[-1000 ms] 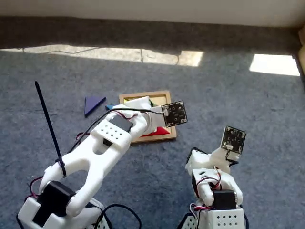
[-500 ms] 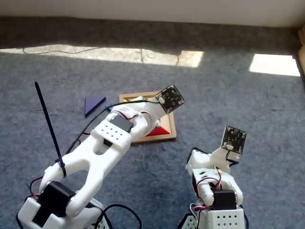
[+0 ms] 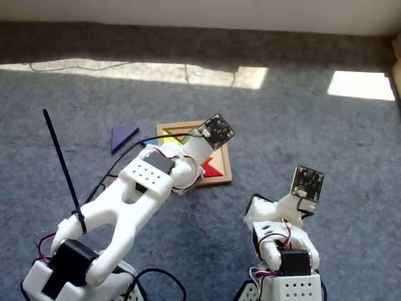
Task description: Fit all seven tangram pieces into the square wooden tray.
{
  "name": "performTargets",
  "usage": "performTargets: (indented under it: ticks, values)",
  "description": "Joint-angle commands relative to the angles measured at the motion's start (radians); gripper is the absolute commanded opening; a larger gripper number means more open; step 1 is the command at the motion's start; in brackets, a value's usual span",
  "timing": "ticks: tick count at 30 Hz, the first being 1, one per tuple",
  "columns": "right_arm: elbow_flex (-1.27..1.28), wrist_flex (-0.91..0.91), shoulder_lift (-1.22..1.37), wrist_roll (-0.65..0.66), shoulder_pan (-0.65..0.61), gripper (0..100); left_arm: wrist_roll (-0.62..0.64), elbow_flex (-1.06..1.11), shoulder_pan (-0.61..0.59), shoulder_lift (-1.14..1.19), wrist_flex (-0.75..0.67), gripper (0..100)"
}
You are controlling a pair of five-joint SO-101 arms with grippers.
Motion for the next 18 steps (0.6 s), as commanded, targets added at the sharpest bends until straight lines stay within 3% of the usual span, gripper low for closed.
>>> performTargets:
  ticks: [1,5,12,18]
  values:
    - [0.124,0.002,-0.002,0.002,0.01,0.5,0.011,-0.015,0.008,-0.047,0.046,16]
    - [0.124,0.002,-0.002,0.002,0.01,0.5,0.011,-0.051,-0.013,-0.047,0.083,17]
    - [0.124,0.002,-0.002,0.002,0.01,0.5,0.011,-0.206,0.028,-0.047,0.344,17]
    - [0.124,0.002,-0.002,0.002,0.01,0.5,0.017,-0.162,0.091,-0.038,0.361,17]
